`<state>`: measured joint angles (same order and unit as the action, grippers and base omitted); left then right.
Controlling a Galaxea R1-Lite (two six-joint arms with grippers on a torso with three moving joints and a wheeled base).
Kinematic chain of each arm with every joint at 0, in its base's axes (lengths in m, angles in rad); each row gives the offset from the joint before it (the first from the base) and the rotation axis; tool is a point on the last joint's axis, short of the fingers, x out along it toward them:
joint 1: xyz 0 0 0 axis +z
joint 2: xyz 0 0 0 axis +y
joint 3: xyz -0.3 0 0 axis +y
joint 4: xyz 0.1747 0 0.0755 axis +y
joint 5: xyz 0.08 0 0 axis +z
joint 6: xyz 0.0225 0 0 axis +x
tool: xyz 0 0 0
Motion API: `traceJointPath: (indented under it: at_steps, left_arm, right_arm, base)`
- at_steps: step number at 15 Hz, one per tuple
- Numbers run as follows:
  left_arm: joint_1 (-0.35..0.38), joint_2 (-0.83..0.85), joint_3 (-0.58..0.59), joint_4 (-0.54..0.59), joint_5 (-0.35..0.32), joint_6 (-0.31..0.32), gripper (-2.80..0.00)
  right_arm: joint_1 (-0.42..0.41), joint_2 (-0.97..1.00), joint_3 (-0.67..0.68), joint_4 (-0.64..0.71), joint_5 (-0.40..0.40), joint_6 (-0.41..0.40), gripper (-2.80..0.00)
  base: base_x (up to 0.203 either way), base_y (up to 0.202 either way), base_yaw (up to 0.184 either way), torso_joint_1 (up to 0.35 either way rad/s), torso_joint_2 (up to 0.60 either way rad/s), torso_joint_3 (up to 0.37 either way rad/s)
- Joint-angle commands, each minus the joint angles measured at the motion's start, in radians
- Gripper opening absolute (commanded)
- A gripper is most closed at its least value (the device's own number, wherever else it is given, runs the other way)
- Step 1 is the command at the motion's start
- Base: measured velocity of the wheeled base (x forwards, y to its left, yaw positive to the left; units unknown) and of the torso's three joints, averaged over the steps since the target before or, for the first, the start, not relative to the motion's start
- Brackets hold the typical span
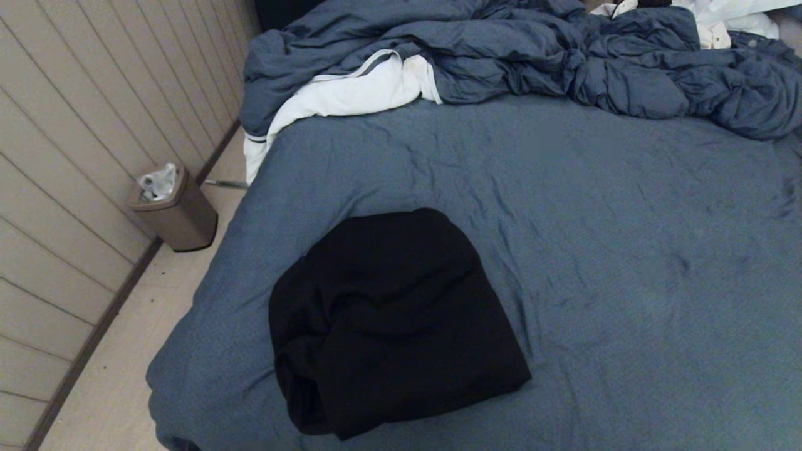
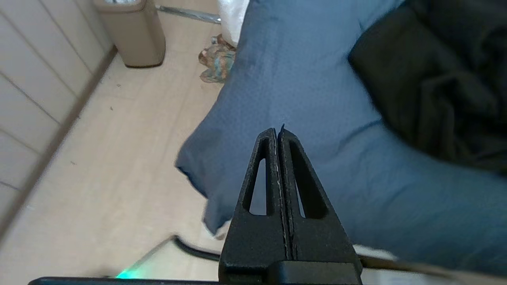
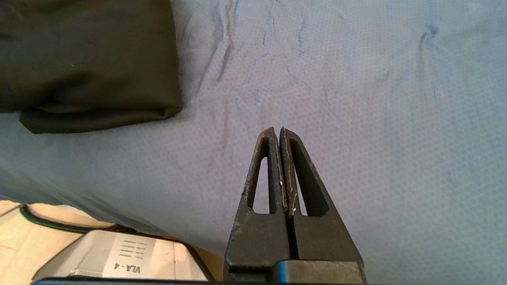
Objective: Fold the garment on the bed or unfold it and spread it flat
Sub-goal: Unfold the black sweatshirt
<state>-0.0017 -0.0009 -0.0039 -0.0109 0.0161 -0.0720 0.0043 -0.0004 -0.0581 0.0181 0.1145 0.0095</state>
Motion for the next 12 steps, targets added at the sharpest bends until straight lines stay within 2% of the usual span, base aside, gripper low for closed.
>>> traceJointPath:
  at_steps: [1, 2, 4, 5, 7, 8, 10, 12]
  left_arm:
    - [0.0, 0.002, 0.004, 0.0, 0.002, -0.02, -2.8]
    - [0.0, 0.002, 0.004, 0.004, 0.002, -0.019, -2.8]
    - [0.0, 0.003, 0.004, 0.007, 0.0, 0.029, -2.8]
    - [0.0, 0.002, 0.004, 0.006, -0.005, 0.038, -2.8]
    - [0.0, 0.002, 0.004, 0.005, -0.004, 0.016, -2.8]
    - [0.0, 0.002, 0.004, 0.003, 0.001, 0.004, -2.8]
    - [-0.001, 0.002, 0.004, 0.003, 0.001, -0.006, -2.8]
    - [0.0, 0.002, 0.004, 0.006, 0.002, -0.002, -2.8]
  right_arm:
    - [0.002, 0.003, 0.0, 0.0, 0.002, -0.018, -2.8]
    - [0.001, 0.003, -0.001, 0.0, 0.001, -0.053, -2.8]
    - [0.0, 0.003, 0.0, -0.003, 0.001, -0.146, -2.8]
    - [0.0, 0.003, 0.001, -0.009, 0.001, -0.167, -2.8]
    - [0.001, 0.003, 0.027, -0.023, -0.041, -0.172, -2.8]
    - [0.001, 0.003, 0.049, -0.062, -0.109, -0.181, -2.8]
    - [0.002, 0.003, 0.058, -0.084, -0.088, -0.167, -2.8]
    - [0.002, 0.004, 0.058, -0.033, -0.083, -0.153, -2.8]
  base:
    - [0.0, 0.0, 0.0, 0.0, 0.0, 0.0]
    - [0.0, 0.0, 0.0, 0.0, 0.0, 0.0]
    - [0.0, 0.0, 0.0, 0.0, 0.0, 0.0]
    - [0.0, 0.0, 0.0, 0.0, 0.0, 0.0]
    - [0.0, 0.0, 0.0, 0.0, 0.0, 0.0]
    - [0.0, 0.0, 0.0, 0.0, 0.0, 0.0]
    - [0.0, 0.0, 0.0, 0.0, 0.0, 0.0]
    - [0.0, 0.0, 0.0, 0.0, 0.0, 0.0]
